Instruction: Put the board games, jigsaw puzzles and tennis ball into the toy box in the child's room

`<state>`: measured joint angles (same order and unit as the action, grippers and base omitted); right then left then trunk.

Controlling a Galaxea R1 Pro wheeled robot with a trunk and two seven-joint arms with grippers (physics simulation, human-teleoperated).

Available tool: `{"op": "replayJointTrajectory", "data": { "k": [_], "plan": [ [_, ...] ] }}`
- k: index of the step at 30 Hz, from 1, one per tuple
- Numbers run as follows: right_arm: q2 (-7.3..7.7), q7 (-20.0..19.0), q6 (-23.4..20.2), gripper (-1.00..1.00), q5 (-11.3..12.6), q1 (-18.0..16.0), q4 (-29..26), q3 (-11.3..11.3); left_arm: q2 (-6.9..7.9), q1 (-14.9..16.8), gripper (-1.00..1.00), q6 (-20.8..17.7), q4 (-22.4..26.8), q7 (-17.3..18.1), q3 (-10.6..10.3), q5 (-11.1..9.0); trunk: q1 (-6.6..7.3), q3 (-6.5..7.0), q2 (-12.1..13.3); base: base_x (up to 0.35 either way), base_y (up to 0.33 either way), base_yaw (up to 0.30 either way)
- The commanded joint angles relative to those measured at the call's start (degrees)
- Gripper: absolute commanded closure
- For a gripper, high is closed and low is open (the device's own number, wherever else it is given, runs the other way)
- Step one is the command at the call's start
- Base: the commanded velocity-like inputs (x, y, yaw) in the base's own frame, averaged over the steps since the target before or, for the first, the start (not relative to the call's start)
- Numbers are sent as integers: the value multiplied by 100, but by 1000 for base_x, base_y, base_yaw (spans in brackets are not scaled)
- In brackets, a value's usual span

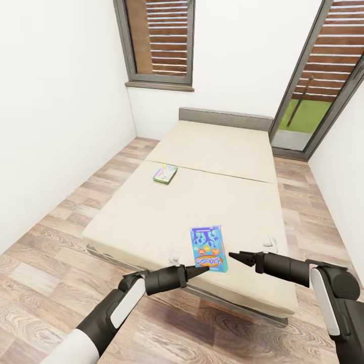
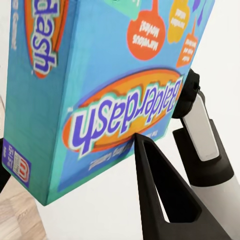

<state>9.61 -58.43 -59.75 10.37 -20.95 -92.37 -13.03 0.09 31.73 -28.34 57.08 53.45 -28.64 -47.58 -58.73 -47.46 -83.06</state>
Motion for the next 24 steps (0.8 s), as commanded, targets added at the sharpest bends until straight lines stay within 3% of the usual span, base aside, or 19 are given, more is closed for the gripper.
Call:
{"op": "replayJointTrajectory", "data": {
  "k": [1, 8, 14, 24],
  "plan": [
    [2, -40, -25, -100, 1, 1, -1, 0, -5, 5, 100, -40, -16, 7, -5, -37, 0, -4, -2, 0, 0, 0],
    [40, -332, -25, -100, 6, 14, -1, 4, -16, 13, 100, -40, -73, 7, 2, -34, 0, -4, -2, 0, 0, 0],
    [81, -804, -25, -100, 4, 18, -1, -3, -23, 16, 100, -42, -147, 7, 9, -33, 0, -4, -2, 0, 0, 0],
    [105, -1080, -25, -100, 7, 20, -1, 7, -19, 19, 100, -47, -189, 8, 13, -32, 0, -4, -2, 0, 0, 0]
  ]
}}
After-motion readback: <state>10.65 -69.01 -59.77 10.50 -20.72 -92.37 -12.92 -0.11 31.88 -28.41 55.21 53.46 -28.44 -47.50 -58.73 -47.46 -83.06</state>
